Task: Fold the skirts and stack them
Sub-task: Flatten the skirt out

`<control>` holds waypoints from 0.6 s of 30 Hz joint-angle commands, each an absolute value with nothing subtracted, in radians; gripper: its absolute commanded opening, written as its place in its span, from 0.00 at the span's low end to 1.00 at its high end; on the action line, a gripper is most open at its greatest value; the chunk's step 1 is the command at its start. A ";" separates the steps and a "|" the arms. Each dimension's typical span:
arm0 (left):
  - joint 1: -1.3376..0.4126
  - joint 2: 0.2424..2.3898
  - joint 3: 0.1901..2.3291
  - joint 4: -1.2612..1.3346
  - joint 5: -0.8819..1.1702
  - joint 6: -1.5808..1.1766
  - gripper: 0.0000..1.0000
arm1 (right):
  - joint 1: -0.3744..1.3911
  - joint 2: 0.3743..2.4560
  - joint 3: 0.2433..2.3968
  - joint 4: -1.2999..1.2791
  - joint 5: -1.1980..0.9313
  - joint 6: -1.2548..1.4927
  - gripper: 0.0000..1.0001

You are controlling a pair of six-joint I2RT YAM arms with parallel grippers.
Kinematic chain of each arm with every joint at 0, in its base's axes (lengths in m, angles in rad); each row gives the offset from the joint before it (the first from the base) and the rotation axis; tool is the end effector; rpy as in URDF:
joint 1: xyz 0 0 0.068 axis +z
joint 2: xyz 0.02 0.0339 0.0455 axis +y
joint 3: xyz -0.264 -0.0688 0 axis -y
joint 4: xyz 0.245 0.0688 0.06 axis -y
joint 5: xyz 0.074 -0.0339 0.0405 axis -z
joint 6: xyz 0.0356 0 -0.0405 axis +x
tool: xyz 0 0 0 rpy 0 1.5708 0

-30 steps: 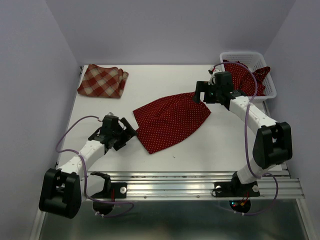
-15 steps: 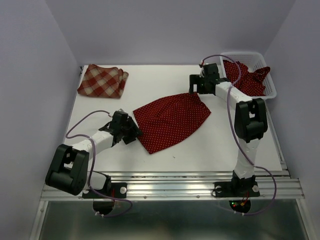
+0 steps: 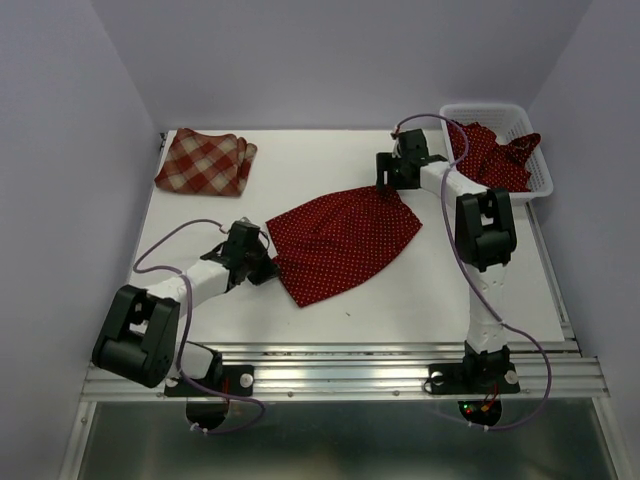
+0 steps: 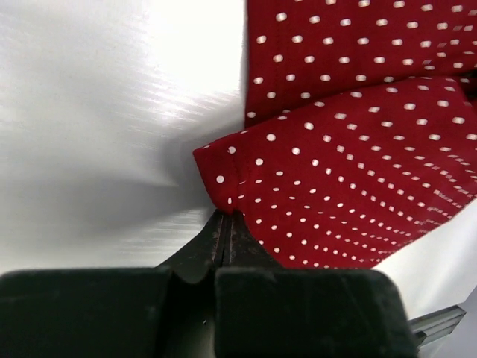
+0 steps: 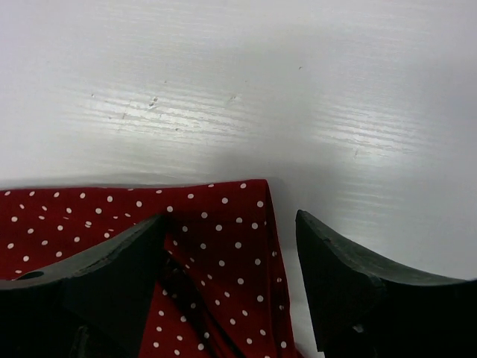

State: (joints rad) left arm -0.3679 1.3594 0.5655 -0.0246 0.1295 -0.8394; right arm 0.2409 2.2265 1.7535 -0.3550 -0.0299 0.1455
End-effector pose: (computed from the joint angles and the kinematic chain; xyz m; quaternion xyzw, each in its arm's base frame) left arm 0.2352 -0.0956 0.1592 -0.1937 0.9080 -0.2576 0.2676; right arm 0.4858 0.1204 0.1838 -0.0498 0.9304 0.0833 0.3535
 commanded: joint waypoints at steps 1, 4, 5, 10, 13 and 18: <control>-0.382 1.256 0.618 -0.023 0.080 -0.795 0.00 | 0.239 2.261 1.819 -0.347 -0.031 0.144 0.74; -0.387 1.191 0.626 -0.009 0.058 -0.759 0.00 | 0.239 2.272 1.806 -0.347 -0.037 0.152 0.65; -0.387 1.175 0.626 -0.008 0.057 -0.741 0.00 | 0.239 2.272 1.798 -0.345 -0.040 0.156 0.55; -0.402 1.075 0.630 0.043 0.107 -0.683 0.00 | 0.239 2.237 1.770 -0.324 -0.038 0.167 0.04; -0.477 1.002 0.640 0.063 0.175 -0.603 0.00 | 0.239 2.215 1.801 -0.325 0.038 0.182 0.01; -0.819 0.913 0.649 0.061 0.287 -0.548 0.00 | 0.209 2.217 1.873 -0.359 0.040 0.192 0.01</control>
